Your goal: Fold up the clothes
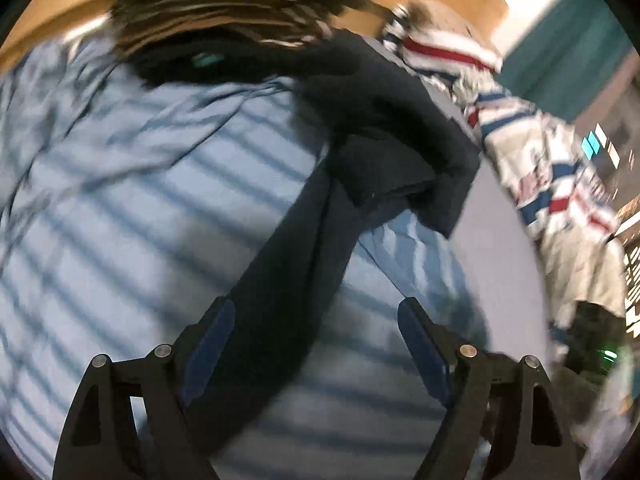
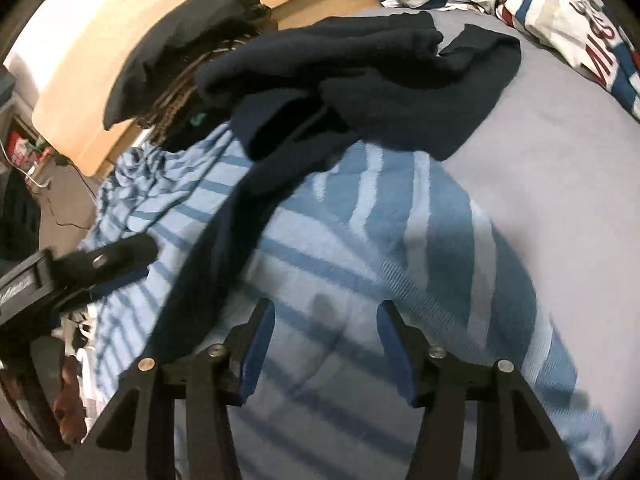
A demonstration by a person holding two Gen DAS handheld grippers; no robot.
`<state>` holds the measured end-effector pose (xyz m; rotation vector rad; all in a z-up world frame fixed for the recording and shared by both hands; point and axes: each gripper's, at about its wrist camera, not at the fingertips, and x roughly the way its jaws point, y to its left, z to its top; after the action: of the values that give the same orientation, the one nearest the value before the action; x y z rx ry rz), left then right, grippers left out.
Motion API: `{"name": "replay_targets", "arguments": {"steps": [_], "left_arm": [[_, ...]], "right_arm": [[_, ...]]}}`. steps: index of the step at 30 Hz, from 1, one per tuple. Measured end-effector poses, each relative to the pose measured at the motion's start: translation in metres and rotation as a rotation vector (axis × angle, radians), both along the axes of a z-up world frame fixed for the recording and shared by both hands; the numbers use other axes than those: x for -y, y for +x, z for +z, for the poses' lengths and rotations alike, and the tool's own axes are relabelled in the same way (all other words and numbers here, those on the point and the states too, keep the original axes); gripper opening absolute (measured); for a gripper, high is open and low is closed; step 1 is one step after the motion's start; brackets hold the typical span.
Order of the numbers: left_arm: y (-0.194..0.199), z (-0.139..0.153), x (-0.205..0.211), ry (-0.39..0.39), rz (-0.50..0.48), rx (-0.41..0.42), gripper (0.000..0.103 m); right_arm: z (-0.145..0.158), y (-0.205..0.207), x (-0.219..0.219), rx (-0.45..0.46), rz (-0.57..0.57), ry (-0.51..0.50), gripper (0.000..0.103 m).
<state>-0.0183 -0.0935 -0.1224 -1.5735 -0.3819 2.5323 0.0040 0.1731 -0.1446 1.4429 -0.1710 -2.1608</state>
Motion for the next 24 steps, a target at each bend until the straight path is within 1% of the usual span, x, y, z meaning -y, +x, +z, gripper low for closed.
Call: {"name": "replay_targets", "arguments": {"steps": [2,3,5,6,7,8,10,11,12,14,15,16,17,18,20,21,22,23,24], "left_arm": [[-0.021,-0.013,-0.015,-0.059,-0.025,-0.006,0.083],[-0.031,-0.021,-0.021,-0.08,-0.026,0.005,0.082],[-0.045,-0.034,-0.027,-0.103,-0.023,0.025,0.066],[-0.052,-0.04,-0.03,-0.116,-0.02,0.038,0.032],[-0.057,-0.044,-0.031,-0.13,-0.014,0.062,0.002],[-0.06,-0.048,-0.03,-0.14,-0.005,0.079,0.002],[-0.06,-0.043,-0.022,-0.132,0.03,0.059,0.002],[-0.057,-0.036,-0.016,-0.143,0.052,0.027,0.002],[-0.055,-0.028,-0.01,-0.15,0.072,-0.003,0.002],[-0.052,-0.014,0.003,-0.14,0.096,-0.046,0.002],[-0.052,-0.007,0.01,-0.13,0.105,-0.059,0.002],[-0.052,0.001,0.015,-0.118,0.112,-0.074,0.002],[-0.051,0.01,0.019,-0.101,0.118,-0.093,0.002],[-0.05,0.019,0.023,-0.083,0.122,-0.11,0.002],[-0.049,0.029,0.023,-0.05,0.112,-0.118,0.002],[-0.048,0.033,0.022,-0.034,0.105,-0.12,0.002],[-0.047,0.035,0.021,-0.025,0.097,-0.122,0.002],[-0.046,0.035,0.019,-0.035,0.086,-0.127,0.002],[-0.046,0.034,0.017,-0.04,0.077,-0.129,0.002]], "right_arm": [[-0.008,-0.009,0.005,-0.017,0.027,0.043,0.058],[-0.012,-0.011,0.009,-0.028,0.052,0.071,0.058],[-0.019,-0.014,0.014,-0.035,0.094,0.096,0.058],[-0.021,-0.016,0.019,-0.052,0.106,0.111,0.058],[-0.023,-0.018,0.024,-0.068,0.119,0.125,0.058],[-0.024,-0.02,0.027,-0.081,0.126,0.137,0.057],[-0.025,-0.027,0.029,-0.123,0.101,0.217,0.047],[-0.025,-0.031,0.03,-0.143,0.088,0.257,0.036],[-0.025,-0.035,0.029,-0.169,0.061,0.299,0.031],[-0.024,-0.051,0.024,-0.225,-0.022,0.422,0.026],[-0.023,-0.061,0.019,-0.24,-0.063,0.456,0.024],[-0.023,-0.072,0.013,-0.232,-0.095,0.463,0.022],[-0.023,-0.083,0.006,-0.224,-0.126,0.469,0.007],[-0.023,-0.092,-0.002,-0.198,-0.166,0.46,0.0],[-0.022,-0.112,-0.018,-0.146,-0.245,0.441,0.0],[-0.021,-0.119,-0.029,-0.084,-0.311,0.388,0.0],[-0.018,-0.118,-0.034,-0.035,-0.326,0.334,0.0],[-0.014,-0.118,-0.039,0.013,-0.34,0.28,0.011],[-0.011,-0.117,-0.045,0.061,-0.353,0.226,0.032]]}}
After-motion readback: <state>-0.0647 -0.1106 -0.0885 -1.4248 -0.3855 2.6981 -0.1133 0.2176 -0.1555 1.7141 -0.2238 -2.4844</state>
